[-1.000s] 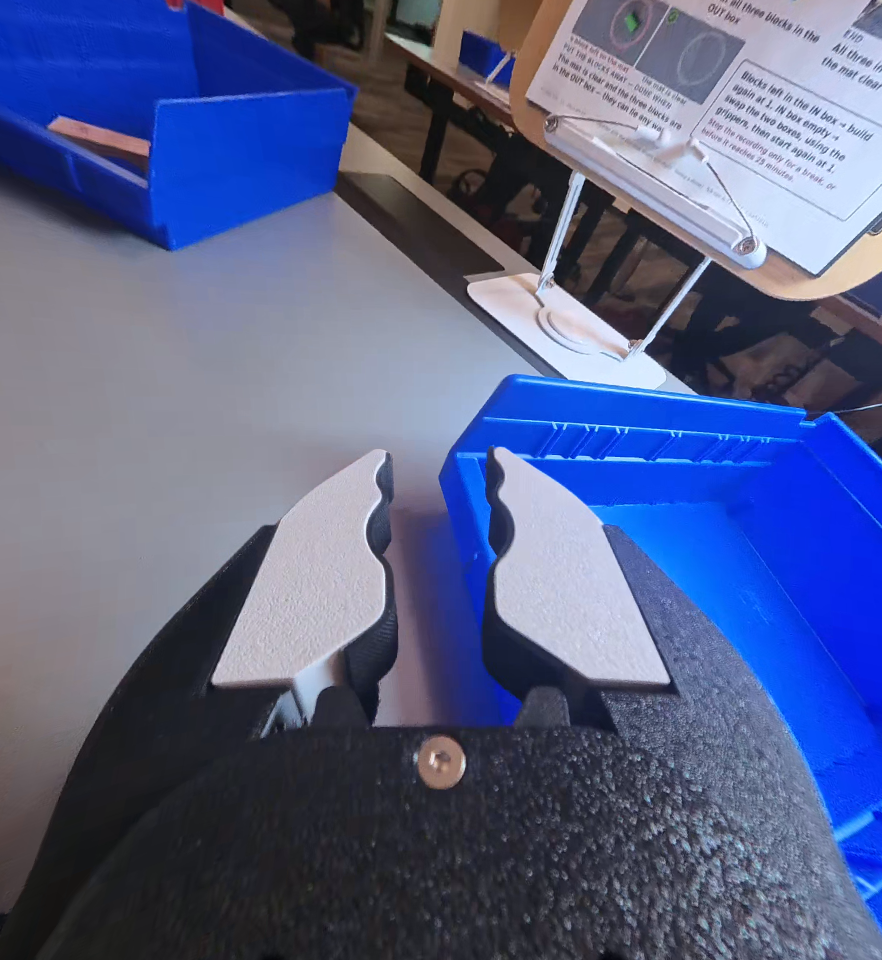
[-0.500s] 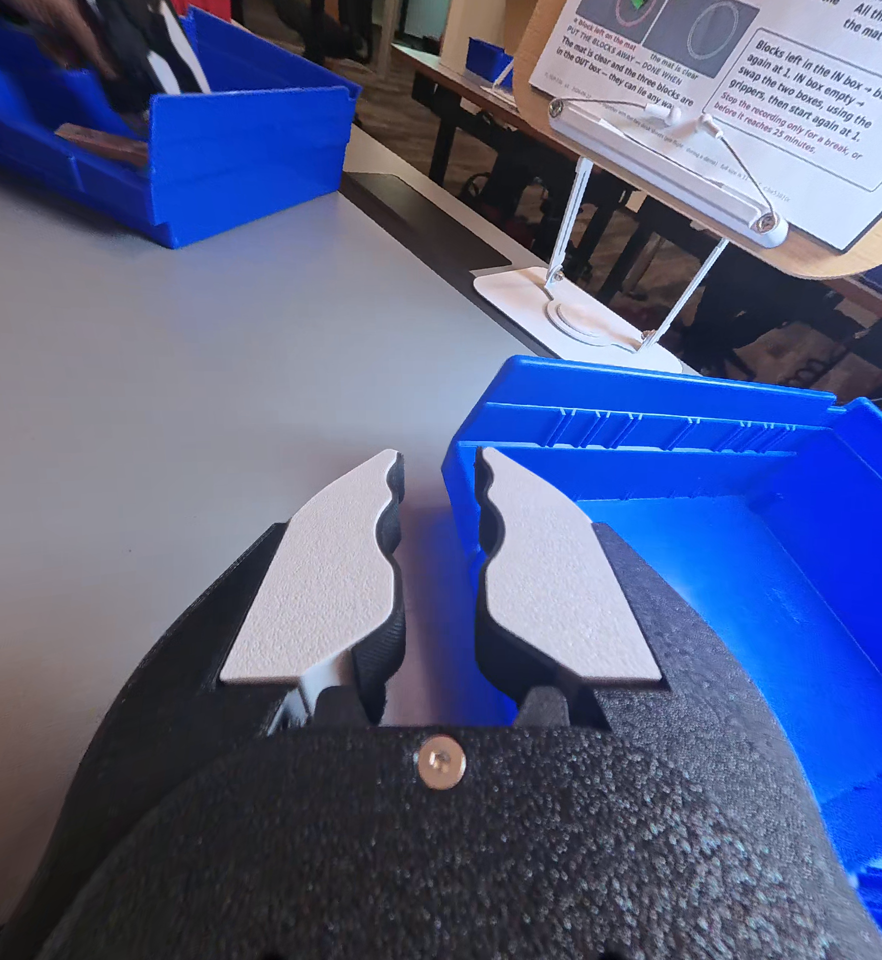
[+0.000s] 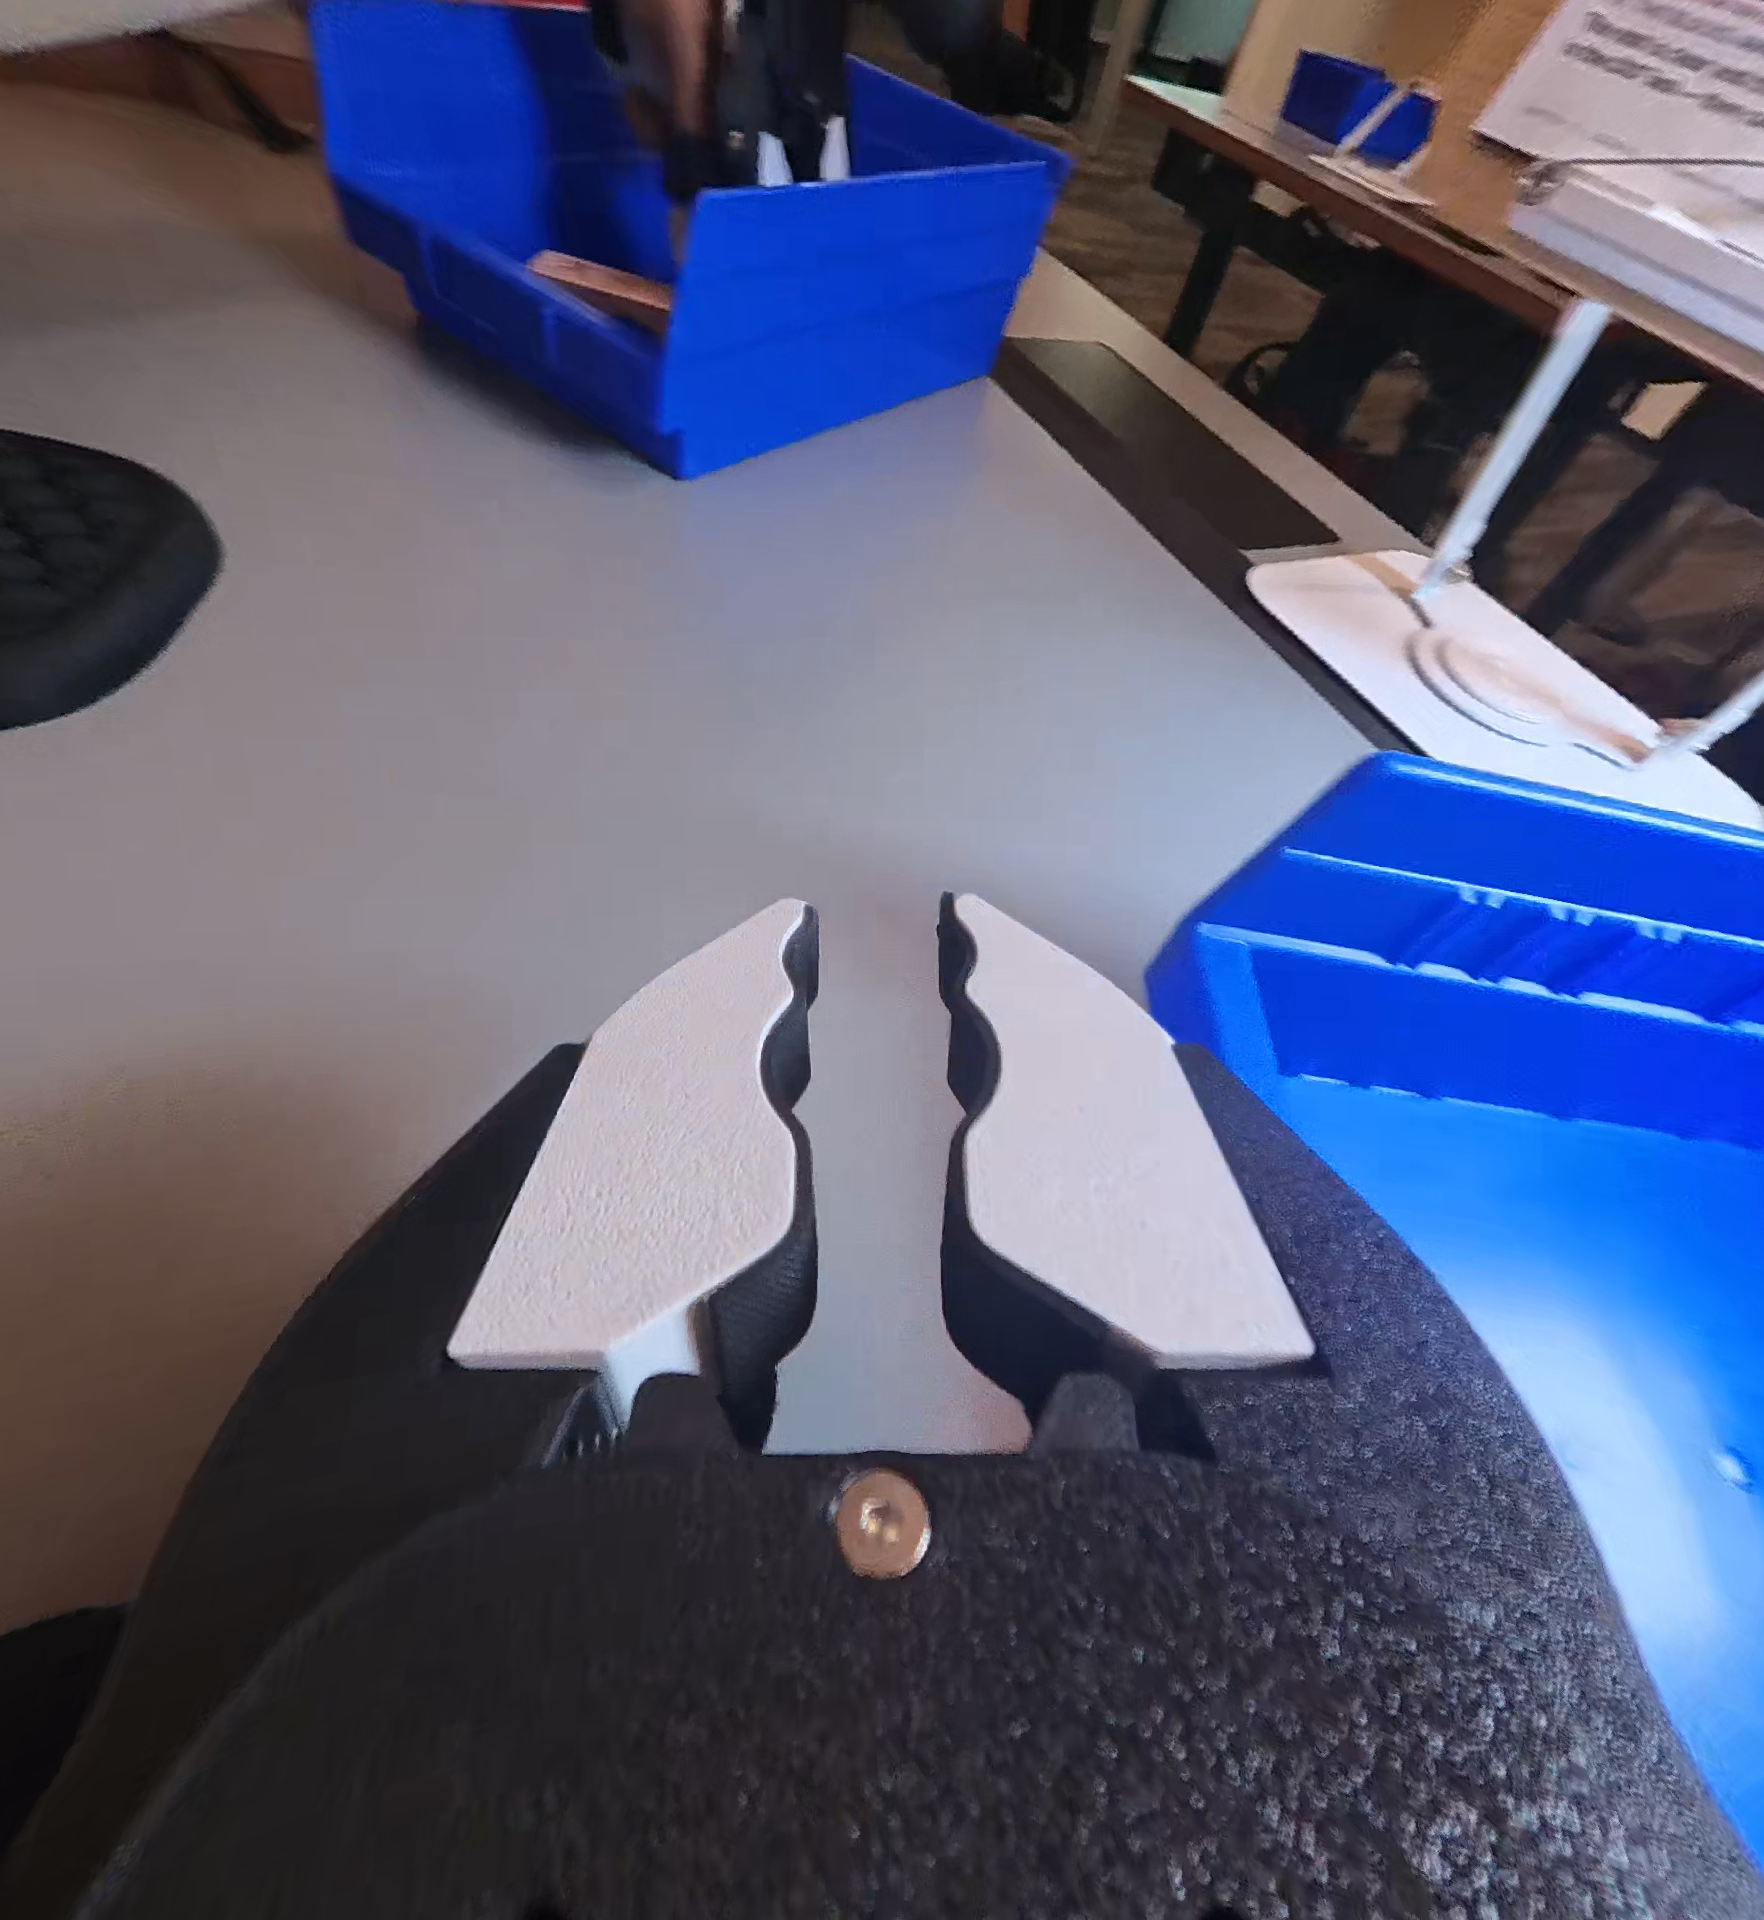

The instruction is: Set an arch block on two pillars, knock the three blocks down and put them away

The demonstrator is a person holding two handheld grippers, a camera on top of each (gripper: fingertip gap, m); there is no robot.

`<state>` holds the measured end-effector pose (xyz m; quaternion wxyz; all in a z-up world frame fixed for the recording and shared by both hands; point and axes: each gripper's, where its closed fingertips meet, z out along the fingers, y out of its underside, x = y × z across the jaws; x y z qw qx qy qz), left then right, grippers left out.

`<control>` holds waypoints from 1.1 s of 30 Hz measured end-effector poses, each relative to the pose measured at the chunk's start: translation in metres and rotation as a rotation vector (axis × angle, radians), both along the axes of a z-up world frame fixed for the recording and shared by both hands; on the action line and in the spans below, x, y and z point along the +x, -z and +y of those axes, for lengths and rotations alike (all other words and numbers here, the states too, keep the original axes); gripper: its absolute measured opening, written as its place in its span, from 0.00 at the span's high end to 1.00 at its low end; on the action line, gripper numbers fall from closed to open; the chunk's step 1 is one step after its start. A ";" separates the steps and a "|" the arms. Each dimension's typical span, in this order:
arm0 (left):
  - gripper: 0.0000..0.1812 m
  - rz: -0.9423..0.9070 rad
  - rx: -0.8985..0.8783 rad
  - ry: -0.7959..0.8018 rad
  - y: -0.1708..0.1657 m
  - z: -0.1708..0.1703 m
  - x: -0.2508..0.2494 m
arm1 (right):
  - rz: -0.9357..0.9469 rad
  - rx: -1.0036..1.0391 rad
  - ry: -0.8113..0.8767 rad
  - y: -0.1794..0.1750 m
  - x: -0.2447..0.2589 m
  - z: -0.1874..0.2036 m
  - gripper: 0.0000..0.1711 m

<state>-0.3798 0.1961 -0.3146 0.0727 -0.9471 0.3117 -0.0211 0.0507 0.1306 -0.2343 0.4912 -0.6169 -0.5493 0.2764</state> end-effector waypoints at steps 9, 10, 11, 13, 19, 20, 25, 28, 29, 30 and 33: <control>0.79 -0.027 0.006 0.080 -0.003 -0.004 0.000 | 0.017 -0.088 -0.097 0.011 -0.014 -0.016 0.87; 0.80 -0.016 0.000 0.083 -0.003 -0.005 0.000 | 0.013 -0.094 -0.096 0.012 -0.014 -0.015 0.87; 0.80 -0.007 -0.012 0.086 -0.003 -0.007 0.001 | 0.011 -0.097 -0.095 0.013 -0.014 -0.015 0.87; 0.81 0.031 -0.022 0.117 -0.004 -0.012 0.002 | 0.009 -0.092 -0.092 0.014 -0.014 -0.015 0.87; 0.81 0.047 0.275 0.180 -0.071 -0.003 0.018 | 0.034 -0.093 -0.067 0.010 -0.013 -0.012 0.87; 0.81 0.028 0.359 0.185 -0.090 -0.003 0.026 | 0.043 -0.099 -0.065 0.009 -0.014 -0.011 0.87; 0.81 -0.288 0.797 0.343 -0.172 -0.034 0.130 | 0.133 -0.110 -0.091 -0.019 -0.030 -0.018 0.85; 0.81 -0.586 0.867 0.498 -0.182 -0.074 0.220 | 0.192 -0.103 -0.148 -0.051 -0.049 -0.029 0.80; 0.81 -0.673 0.856 0.533 -0.179 -0.084 0.247 | 0.196 -0.092 -0.178 -0.061 -0.056 -0.034 0.79; 0.81 -0.755 0.835 0.560 -0.175 -0.093 0.271 | 0.188 -0.078 -0.208 -0.070 -0.062 -0.039 0.76; 0.81 -0.945 0.753 0.626 -0.160 -0.112 0.325 | 0.052 -0.030 -0.296 -0.083 -0.077 -0.048 0.67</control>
